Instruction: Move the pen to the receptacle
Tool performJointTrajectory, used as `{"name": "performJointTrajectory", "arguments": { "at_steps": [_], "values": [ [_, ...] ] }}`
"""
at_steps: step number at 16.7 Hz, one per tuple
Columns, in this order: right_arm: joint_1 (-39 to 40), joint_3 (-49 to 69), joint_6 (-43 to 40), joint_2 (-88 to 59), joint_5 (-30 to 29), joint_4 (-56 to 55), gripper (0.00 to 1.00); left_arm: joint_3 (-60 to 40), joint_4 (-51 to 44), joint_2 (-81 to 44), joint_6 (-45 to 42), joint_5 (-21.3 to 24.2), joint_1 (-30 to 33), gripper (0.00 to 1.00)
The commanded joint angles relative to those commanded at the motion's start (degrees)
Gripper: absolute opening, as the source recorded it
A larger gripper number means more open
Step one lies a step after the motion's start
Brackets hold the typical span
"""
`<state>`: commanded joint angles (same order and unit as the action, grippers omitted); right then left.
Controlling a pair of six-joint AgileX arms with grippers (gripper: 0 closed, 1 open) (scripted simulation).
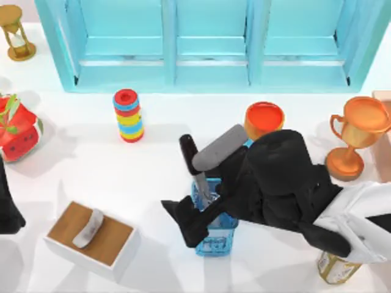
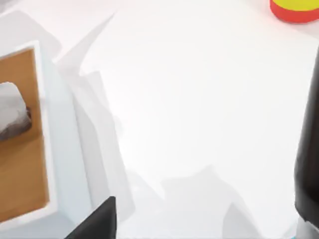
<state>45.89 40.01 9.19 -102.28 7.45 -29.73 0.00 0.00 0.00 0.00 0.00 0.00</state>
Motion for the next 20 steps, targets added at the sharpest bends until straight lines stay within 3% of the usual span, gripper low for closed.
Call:
{"name": "performJointTrajectory", "arguments": {
  "at_steps": [5,6,16,20],
  "values": [
    [0.00,0.00,0.00,0.00,0.00,0.00,0.02,0.00,0.00,0.00,0.00,0.00,0.00,1.00],
    [0.00,0.00,0.00,0.00,0.00,0.00,0.00,0.00,0.00,0.00,0.00,0.00,0.00,1.00],
    [-0.48,0.84,-0.13,1.02,0.49,0.77,0.00,0.00,0.00,0.00,0.00,0.00,0.00,1.00],
    [-5.41,2.70,-3.16,7.07,4.93,9.38,0.00,0.00,0.00,0.00,0.00,0.00,0.00,1.00]
  ]
}}
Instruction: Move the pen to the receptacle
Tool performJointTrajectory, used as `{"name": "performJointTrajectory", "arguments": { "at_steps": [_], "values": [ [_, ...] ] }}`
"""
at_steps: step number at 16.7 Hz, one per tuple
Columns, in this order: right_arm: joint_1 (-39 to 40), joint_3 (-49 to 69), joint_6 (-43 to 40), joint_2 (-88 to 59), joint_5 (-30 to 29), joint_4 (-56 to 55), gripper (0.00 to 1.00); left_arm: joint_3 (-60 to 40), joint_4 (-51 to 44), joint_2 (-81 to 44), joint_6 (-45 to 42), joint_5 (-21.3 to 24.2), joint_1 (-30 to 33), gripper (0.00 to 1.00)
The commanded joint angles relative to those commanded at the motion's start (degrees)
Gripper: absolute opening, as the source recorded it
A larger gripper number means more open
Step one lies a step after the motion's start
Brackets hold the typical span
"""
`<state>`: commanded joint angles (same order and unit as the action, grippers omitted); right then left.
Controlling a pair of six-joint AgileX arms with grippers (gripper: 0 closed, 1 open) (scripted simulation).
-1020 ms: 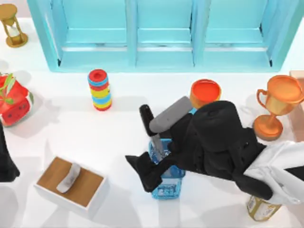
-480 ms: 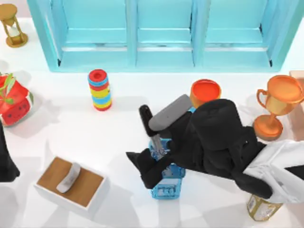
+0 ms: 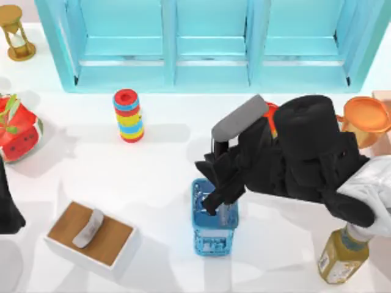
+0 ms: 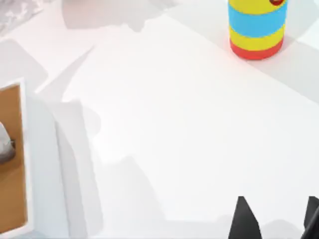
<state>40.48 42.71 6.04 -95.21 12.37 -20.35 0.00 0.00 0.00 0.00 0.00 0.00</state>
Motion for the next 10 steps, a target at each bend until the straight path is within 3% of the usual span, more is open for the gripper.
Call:
{"name": "performJointTrajectory", "arguments": {
  "at_steps": [10],
  "values": [
    [-19.86,5.82,-12.02,26.65,16.57,37.53,0.00,0.00,0.00,0.00,0.00,0.00,0.00,1.00]
  ]
}}
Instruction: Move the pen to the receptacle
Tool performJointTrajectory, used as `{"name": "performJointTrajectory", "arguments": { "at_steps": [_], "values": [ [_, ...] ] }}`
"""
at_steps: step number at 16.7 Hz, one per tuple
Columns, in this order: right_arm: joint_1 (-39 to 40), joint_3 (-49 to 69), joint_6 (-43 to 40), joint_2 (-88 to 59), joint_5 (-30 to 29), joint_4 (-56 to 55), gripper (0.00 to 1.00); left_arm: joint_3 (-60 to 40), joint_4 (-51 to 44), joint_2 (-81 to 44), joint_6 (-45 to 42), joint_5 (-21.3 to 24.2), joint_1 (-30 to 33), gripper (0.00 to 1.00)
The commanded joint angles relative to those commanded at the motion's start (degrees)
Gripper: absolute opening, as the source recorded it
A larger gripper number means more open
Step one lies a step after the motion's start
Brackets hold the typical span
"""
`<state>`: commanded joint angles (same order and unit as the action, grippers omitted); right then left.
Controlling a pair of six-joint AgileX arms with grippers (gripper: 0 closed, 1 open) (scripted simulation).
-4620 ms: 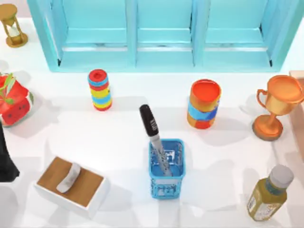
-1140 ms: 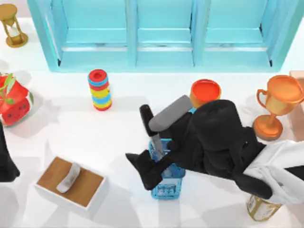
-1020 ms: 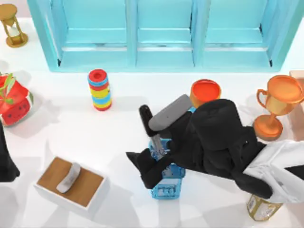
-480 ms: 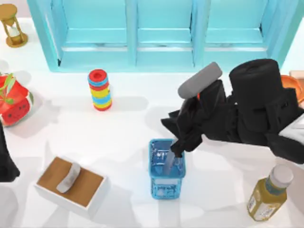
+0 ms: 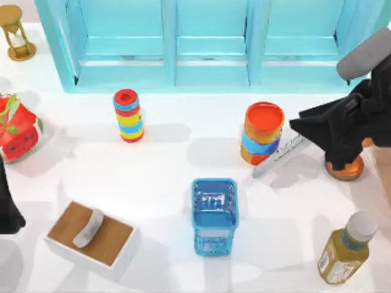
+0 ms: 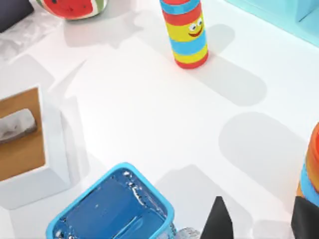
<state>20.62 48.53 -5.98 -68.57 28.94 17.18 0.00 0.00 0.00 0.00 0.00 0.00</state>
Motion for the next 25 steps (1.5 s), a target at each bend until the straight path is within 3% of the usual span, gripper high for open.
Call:
{"name": "performJointTrajectory", "arguments": {
  "at_steps": [8,13,21,25],
  "values": [
    [-1.74,0.44,-1.11,2.45,1.72,2.85,0.00,0.00,0.00,0.00,0.00,0.00,0.00,1.00],
    [-2.82,4.76,-3.01,0.21,-1.91,11.51,0.00,0.00,0.00,0.00,0.00,0.00,0.00,1.00],
    [-25.14,19.65,-14.97,-2.77,-11.50,34.88,0.00,0.00,0.00,0.00,0.00,0.00,0.00,1.00],
    [-34.64,25.76,-22.38,-4.74,-15.96,41.56,0.00,0.00,0.00,0.00,0.00,0.00,0.00,1.00]
  ]
}}
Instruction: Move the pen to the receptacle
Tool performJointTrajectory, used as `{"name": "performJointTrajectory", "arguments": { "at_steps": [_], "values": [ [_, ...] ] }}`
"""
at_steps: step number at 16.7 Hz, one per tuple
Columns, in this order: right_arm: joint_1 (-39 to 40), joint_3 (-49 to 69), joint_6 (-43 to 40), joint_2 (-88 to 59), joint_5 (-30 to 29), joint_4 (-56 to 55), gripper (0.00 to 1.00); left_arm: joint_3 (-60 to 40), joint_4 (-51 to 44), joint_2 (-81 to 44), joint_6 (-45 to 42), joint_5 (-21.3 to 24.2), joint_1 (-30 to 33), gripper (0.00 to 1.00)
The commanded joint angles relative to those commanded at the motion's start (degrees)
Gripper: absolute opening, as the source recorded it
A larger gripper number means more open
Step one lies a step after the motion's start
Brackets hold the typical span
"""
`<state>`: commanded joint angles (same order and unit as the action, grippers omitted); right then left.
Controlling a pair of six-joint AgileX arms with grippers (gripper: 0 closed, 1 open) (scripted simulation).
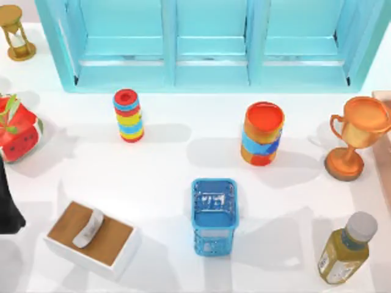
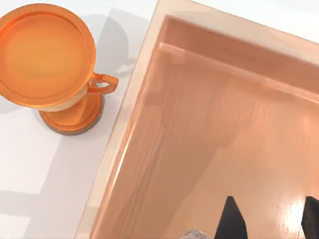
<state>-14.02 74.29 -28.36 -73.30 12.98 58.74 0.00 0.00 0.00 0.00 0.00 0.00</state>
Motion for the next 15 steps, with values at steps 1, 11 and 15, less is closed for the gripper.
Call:
{"name": "performJointTrajectory", "arguments": {
  "at_steps": [1,11,15],
  "values": [
    [-1.05,0.82,-1.06,-0.34,-0.65,0.73,0.00,0.00,0.00,0.00,0.00,0.00,0.00,1.00],
    [-0.63,-4.96,-0.85,-0.83,-1.36,-5.70,0.00,0.00,0.00,0.00,0.00,0.00,0.00,1.00],
    [0.03,-11.85,-0.31,-1.69,-1.89,-13.48,0.00,0.00,0.00,0.00,0.00,0.00,0.00,1.00]
  ]
}}
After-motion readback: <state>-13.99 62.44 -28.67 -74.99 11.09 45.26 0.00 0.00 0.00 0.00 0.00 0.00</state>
